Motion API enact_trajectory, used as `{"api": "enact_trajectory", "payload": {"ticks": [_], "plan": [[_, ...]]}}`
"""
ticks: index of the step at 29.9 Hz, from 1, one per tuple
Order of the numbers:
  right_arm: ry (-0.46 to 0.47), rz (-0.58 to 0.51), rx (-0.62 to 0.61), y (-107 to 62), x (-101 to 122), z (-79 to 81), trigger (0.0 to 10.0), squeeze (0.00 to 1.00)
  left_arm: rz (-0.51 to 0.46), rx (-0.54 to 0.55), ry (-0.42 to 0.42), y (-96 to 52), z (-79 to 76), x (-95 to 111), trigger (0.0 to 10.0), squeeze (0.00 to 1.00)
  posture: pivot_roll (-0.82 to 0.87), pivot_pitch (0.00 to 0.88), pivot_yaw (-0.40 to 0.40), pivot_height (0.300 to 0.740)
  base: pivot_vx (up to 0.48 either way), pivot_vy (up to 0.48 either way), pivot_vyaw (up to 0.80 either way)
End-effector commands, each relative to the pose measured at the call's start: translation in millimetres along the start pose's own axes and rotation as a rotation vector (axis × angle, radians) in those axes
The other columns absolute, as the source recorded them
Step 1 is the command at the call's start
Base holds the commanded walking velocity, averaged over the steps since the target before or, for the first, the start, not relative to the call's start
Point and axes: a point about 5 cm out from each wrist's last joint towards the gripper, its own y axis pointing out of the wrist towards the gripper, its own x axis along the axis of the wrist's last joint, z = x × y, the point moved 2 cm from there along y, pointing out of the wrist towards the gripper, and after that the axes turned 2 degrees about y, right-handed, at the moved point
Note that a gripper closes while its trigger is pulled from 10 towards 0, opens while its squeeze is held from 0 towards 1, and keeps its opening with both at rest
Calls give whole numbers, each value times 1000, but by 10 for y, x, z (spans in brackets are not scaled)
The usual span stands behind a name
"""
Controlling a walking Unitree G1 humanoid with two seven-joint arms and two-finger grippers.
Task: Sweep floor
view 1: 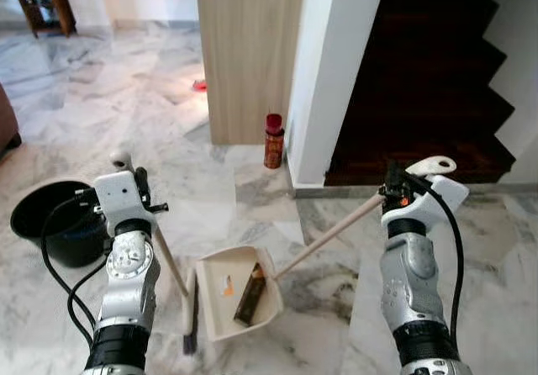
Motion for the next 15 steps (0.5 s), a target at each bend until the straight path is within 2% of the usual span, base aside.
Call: {"api": "enact_trajectory", "payload": {"ticks": [1,15], "plan": [[15,-41,12,42,108,43,10000,0,-52,0,-13,46,-13,149,10000,0,-12,0,-12,740,0,322,0],[19,-27,19,58,111,43,10000,0,-47,2,-22,39,-38,139,10000,0,-22,0,-23,740,0,325,0]]}}
